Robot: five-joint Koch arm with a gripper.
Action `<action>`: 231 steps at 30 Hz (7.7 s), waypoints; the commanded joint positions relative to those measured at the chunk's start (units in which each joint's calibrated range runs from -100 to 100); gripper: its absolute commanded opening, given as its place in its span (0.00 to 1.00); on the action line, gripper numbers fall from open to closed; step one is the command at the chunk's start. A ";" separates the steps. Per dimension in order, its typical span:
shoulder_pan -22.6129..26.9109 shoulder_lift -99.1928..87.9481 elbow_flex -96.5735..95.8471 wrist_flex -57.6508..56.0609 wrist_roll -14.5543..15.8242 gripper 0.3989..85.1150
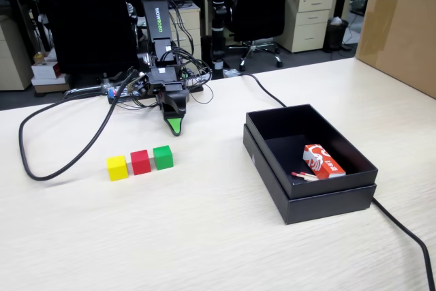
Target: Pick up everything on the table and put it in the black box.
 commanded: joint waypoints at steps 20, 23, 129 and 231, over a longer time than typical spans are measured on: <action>-0.24 0.97 -0.66 -1.70 -0.05 0.59; -0.20 0.97 -0.66 -1.70 -0.05 0.59; -17.39 92.20 108.23 -69.18 -11.72 0.04; -12.16 79.23 97.71 -68.57 -6.35 0.57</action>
